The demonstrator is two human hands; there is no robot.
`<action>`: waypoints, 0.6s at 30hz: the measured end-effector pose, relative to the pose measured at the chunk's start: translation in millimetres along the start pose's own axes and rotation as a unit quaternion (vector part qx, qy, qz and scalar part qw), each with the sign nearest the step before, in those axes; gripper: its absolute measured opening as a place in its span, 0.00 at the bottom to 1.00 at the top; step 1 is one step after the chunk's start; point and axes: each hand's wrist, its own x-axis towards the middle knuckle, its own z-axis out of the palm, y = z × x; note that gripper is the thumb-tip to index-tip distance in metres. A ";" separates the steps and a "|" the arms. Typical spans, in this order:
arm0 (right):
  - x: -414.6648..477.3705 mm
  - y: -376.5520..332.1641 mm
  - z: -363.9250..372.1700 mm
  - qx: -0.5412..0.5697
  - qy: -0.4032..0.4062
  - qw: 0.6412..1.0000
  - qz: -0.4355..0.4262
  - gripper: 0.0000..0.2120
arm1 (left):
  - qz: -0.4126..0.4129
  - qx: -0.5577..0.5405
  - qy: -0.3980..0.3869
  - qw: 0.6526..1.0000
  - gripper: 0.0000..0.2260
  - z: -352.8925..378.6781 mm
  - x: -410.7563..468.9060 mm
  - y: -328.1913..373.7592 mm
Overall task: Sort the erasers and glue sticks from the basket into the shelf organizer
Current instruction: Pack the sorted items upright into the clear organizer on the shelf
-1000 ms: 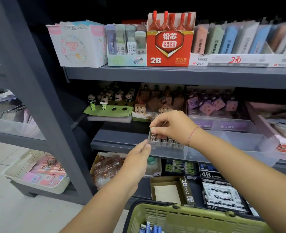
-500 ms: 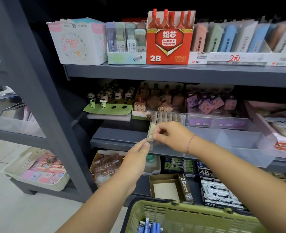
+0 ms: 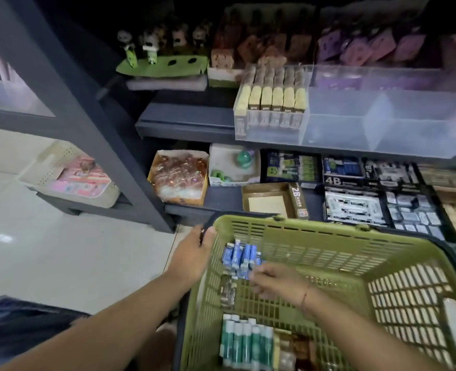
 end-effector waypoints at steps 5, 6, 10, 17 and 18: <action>39.3 66.8 41.3 0.230 -0.032 0.961 0.152 0.33 | 0.006 0.001 0.022 1.000 0.19 11.3 -2.0 -12.3; 48.9 70.2 50.5 0.256 -0.021 0.952 0.164 0.39 | 0.009 0.002 0.028 1.000 0.19 11.9 -2.4 -11.4; 79.5 72.5 81.7 0.312 0.037 0.930 0.191 0.56 | 0.016 0.003 0.034 0.999 0.20 12.9 -4.3 -8.8; 86.6 68.3 94.4 0.357 0.047 0.913 0.191 0.47 | 0.028 -0.032 0.037 0.998 0.18 17.7 2.6 -20.4; 88.1 69.2 94.1 0.370 0.038 0.910 0.184 0.44 | 0.030 -0.036 0.039 0.998 0.18 18.3 3.5 -21.8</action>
